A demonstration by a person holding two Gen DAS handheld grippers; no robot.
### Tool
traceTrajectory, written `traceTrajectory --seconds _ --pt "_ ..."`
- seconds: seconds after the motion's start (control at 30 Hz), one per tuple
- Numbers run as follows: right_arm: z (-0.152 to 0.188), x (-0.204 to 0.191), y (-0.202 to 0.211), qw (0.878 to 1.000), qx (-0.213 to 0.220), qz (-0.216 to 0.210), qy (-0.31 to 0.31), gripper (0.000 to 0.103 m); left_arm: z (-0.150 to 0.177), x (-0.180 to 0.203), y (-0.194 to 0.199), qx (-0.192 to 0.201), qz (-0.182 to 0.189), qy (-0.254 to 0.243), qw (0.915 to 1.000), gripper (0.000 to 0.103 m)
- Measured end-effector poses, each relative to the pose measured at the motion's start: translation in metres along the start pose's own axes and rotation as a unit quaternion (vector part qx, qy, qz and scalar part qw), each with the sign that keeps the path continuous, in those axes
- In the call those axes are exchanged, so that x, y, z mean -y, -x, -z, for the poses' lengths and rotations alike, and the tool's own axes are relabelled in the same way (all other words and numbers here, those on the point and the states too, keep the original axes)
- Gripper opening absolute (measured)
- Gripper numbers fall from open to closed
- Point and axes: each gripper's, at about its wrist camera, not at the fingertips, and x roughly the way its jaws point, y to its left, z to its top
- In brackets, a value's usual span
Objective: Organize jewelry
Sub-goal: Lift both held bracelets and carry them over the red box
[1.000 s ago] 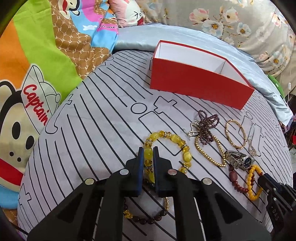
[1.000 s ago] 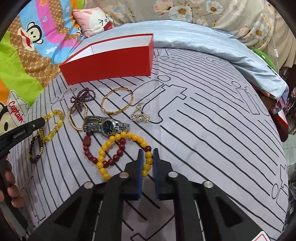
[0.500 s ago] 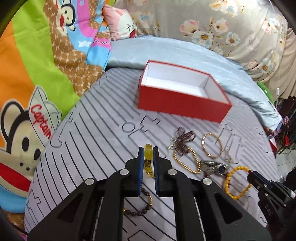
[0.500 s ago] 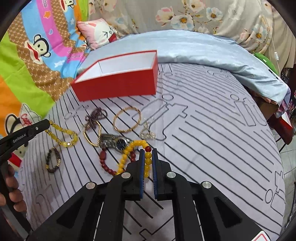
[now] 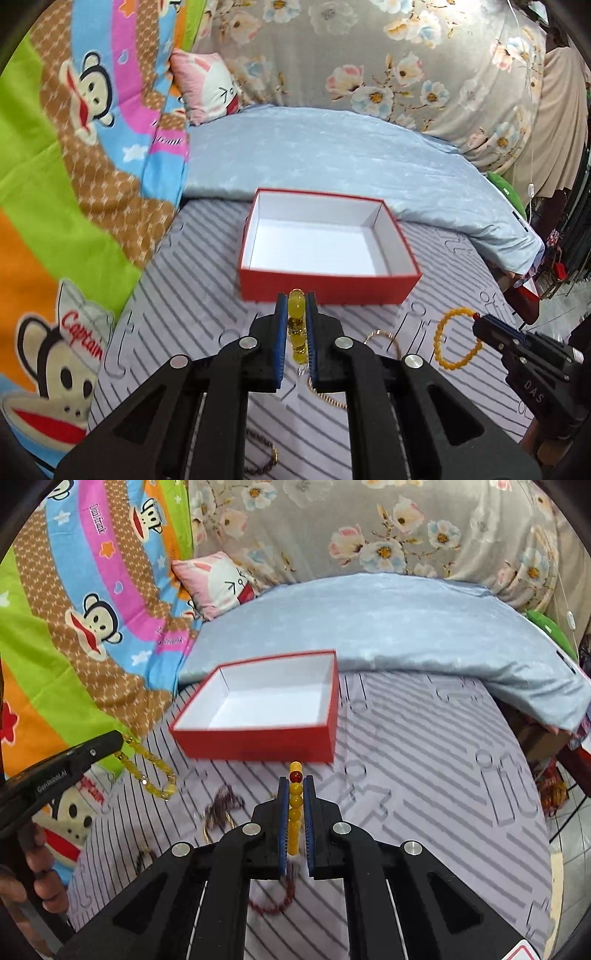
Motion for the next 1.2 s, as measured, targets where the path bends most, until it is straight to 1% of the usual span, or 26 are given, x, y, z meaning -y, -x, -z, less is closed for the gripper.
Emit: traceTrajectory --seconds 0.17,0.33,0.5,0.63,0.7,0.93,1.1,1.13,1.17,1.2 --pt "-0.043 -0.006 -0.022 1.000 0.009 -0.012 0.014 0.007 -0.039 0.008 -0.022 0.015 -0.008 -0.021 0.9996 0.010" --pt "-0.083 -0.010 -0.056 1.000 0.010 -0.020 0.021 0.007 -0.072 0.008 -0.055 0.019 -0.007 -0.023 0.9995 0.010" --pt "-0.114 -0.010 -0.091 0.998 0.004 -0.055 0.018 0.007 -0.091 0.002 -0.092 0.009 0.019 -0.013 0.9997 0.010" --pt "-0.128 -0.008 -0.124 0.997 -0.013 -0.077 0.014 0.007 -0.100 0.001 -0.119 0.004 0.021 -0.016 0.9996 0.009" --pt "-0.131 -0.010 -0.141 0.995 -0.029 -0.090 0.017 0.007 -0.104 0.001 -0.136 -0.001 0.023 -0.021 0.9995 0.010" --pt "-0.132 -0.012 -0.190 0.995 -0.065 -0.066 0.028 0.007 -0.109 0.001 -0.173 -0.018 0.013 -0.034 0.9992 0.010" --pt "-0.134 -0.008 -0.211 0.995 -0.079 -0.045 0.030 0.008 -0.109 -0.004 -0.194 -0.034 0.003 -0.034 0.9988 0.010" --pt "-0.135 -0.007 -0.213 0.996 -0.075 -0.034 0.030 0.010 -0.108 -0.005 -0.199 -0.038 -0.003 -0.035 0.9986 0.010" --pt "-0.136 -0.006 -0.214 0.997 -0.072 -0.023 0.034 0.016 -0.107 -0.007 -0.201 -0.039 -0.010 -0.034 0.9986 0.011" --pt "-0.137 -0.005 -0.214 0.997 -0.066 -0.005 0.040 0.026 -0.107 -0.008 -0.203 -0.037 -0.020 -0.032 0.9986 0.017"
